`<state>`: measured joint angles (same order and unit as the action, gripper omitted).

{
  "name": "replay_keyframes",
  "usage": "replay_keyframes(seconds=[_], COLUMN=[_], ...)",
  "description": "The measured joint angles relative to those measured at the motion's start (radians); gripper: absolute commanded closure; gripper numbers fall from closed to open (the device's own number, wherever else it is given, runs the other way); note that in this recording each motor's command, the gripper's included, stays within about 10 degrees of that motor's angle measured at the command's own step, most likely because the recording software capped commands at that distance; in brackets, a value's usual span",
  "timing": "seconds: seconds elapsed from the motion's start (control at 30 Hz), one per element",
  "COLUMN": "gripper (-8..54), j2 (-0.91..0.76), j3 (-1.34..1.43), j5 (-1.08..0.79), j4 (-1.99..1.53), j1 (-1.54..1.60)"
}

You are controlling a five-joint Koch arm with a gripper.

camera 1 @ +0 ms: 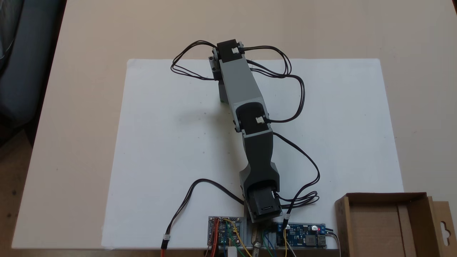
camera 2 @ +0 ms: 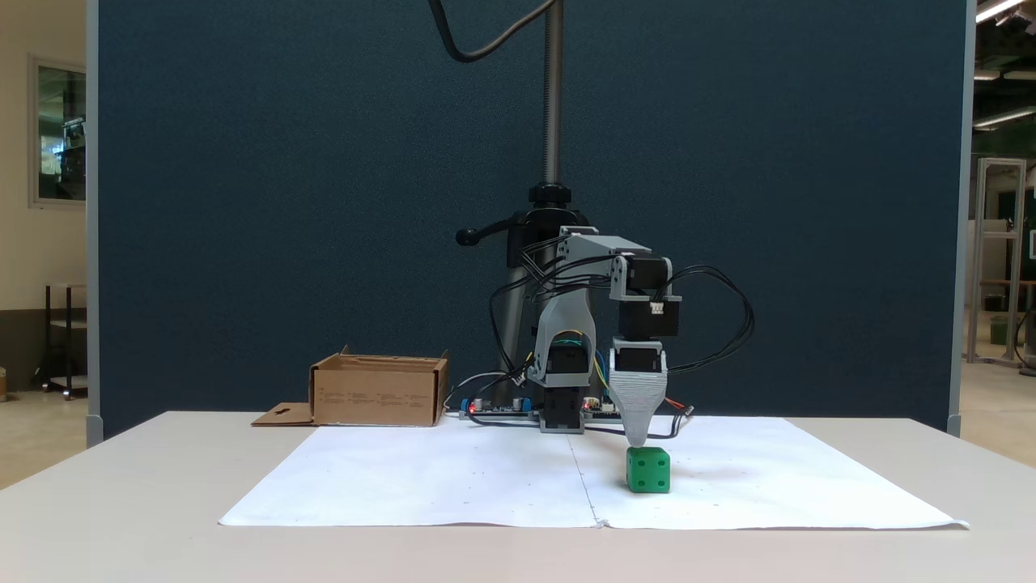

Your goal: Grasp a green dice and put it in the bin.

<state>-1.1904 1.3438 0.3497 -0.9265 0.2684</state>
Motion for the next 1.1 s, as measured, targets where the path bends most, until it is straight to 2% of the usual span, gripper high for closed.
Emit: replay_keyframes(seconds=[1.1], gripper=[-1.3], j2=[0.055], j3=[0.04], j5=[-0.015], j4=[0.071], j1=[0.037])
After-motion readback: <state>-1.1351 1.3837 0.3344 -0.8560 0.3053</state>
